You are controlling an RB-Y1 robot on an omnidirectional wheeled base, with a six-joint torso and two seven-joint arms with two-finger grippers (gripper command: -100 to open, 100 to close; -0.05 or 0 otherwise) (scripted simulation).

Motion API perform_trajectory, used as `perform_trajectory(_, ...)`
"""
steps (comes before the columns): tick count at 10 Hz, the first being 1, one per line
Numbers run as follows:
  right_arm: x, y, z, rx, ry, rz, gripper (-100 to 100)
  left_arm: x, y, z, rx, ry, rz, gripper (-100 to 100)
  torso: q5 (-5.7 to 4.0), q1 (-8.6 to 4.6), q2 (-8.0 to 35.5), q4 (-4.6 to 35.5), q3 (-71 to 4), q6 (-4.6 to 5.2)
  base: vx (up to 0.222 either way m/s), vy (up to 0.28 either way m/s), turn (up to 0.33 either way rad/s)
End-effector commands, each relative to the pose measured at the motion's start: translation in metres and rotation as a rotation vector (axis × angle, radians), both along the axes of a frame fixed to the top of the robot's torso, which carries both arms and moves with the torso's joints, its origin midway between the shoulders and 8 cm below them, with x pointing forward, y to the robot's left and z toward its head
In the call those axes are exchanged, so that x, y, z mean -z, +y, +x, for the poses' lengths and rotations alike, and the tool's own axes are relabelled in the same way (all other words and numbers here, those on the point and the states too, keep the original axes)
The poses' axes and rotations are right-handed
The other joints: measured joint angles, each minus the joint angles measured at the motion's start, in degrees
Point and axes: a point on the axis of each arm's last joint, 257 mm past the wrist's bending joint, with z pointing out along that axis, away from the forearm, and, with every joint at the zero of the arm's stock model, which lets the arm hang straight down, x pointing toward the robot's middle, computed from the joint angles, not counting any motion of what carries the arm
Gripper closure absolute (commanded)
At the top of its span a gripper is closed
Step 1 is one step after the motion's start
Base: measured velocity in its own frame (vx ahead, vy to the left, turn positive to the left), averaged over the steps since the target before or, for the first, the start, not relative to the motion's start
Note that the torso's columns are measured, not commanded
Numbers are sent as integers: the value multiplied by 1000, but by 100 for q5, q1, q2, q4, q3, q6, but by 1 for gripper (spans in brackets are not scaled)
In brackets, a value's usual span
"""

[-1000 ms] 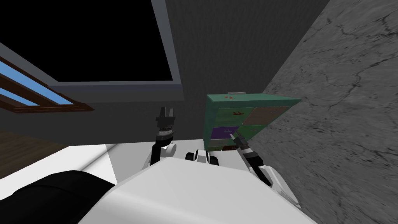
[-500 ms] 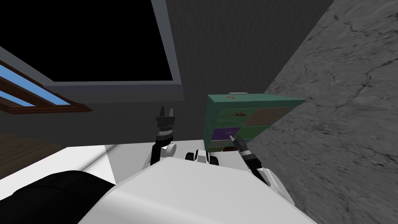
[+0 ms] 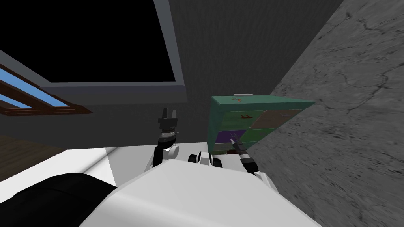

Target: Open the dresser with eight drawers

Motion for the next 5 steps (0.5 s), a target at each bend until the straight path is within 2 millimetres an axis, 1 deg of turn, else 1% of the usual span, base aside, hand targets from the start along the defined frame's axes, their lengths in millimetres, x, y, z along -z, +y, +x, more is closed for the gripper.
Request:
perform_trajectory(1,2,6,0,8,-3,17,-100,0,0,0,0,0,0,0,0,1,1,0,0,0,0,0,0)
perform_trajectory(2,-5,-1,7,14,-3,17,-100,0,0,0,0,0,0,0,1,1,2,0,1,0,69,40,33)
perform_trajectory(3,-1,2,4,10,-4,14,-100,0,0,0,0,0,0,0,3,13,-19,-4,-10,-2,45,24,9)
perform_trajectory(4,-1,1,4,11,-3,16,100,0,0,0,0,0,0,0,2,6,-8,-4,-7,1,6,4,-1)
perform_trajectory(5,-3,1,3,7,-5,16,100,0,0,0,0,0,0,0,-1,-2,6,1,3,0,-83,-33,-29)
